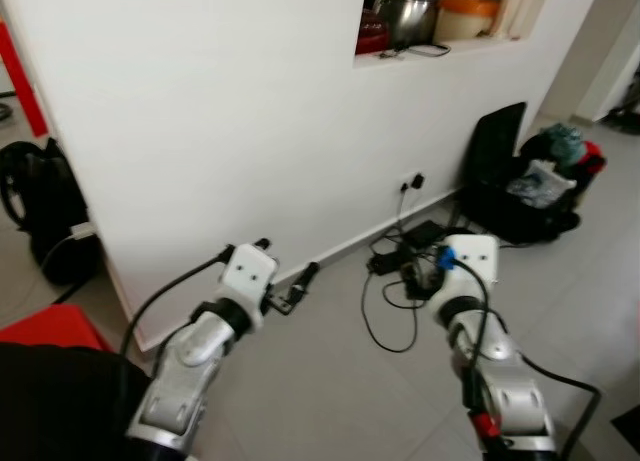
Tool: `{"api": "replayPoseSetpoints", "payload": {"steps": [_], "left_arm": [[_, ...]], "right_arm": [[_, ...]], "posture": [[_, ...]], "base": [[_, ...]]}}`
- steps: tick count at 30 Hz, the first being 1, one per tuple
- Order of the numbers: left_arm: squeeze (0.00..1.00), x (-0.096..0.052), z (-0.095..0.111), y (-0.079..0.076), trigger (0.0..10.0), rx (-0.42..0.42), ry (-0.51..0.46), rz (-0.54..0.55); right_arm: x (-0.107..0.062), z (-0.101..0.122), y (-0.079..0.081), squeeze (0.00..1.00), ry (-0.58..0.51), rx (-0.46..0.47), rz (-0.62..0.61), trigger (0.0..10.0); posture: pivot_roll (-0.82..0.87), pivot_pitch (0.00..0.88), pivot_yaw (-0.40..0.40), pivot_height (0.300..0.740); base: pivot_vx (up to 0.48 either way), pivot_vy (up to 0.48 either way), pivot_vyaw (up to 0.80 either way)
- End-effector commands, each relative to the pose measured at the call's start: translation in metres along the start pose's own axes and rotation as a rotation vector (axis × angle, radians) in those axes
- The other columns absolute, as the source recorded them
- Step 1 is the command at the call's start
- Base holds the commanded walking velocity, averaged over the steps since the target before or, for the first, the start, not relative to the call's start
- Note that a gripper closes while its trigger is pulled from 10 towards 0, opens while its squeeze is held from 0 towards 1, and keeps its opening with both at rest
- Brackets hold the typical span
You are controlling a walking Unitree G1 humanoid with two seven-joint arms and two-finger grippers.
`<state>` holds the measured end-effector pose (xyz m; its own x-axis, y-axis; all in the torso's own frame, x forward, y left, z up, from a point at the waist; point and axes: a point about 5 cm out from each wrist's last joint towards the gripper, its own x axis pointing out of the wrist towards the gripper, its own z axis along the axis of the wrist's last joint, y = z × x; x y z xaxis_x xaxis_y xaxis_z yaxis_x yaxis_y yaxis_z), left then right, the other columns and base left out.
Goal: Building children table
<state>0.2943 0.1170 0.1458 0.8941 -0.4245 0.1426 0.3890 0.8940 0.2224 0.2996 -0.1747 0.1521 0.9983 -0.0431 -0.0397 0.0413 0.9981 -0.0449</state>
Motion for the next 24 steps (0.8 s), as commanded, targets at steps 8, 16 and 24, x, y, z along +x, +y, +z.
{"api": "replayPoseSetpoints", "payload": {"steps": [8,16,24], "left_arm": [[0.00,-0.004,0.000,-0.006,10.0,0.013,0.006,-0.021],[0.00,-0.011,-0.002,-0.014,10.0,0.009,0.013,-0.023],[0.00,-0.013,-0.002,-0.019,10.0,0.004,0.014,-0.036]], "right_arm": [[-0.003,-0.006,-0.008,0.00,0.031,-0.001,-0.051,10.0],[-0.006,-0.008,-0.015,0.00,0.055,-0.015,-0.083,10.0],[-0.007,-0.008,-0.017,0.00,0.062,-0.027,-0.086,10.0]], "posture": [[0.01,0.000,-0.093,0.740],[0.00,0.000,-0.112,0.740],[-0.01,0.000,-0.124,0.740]], "base": [[0.000,0.000,0.00],[0.000,0.000,0.00],[0.000,0.000,0.00]]}}
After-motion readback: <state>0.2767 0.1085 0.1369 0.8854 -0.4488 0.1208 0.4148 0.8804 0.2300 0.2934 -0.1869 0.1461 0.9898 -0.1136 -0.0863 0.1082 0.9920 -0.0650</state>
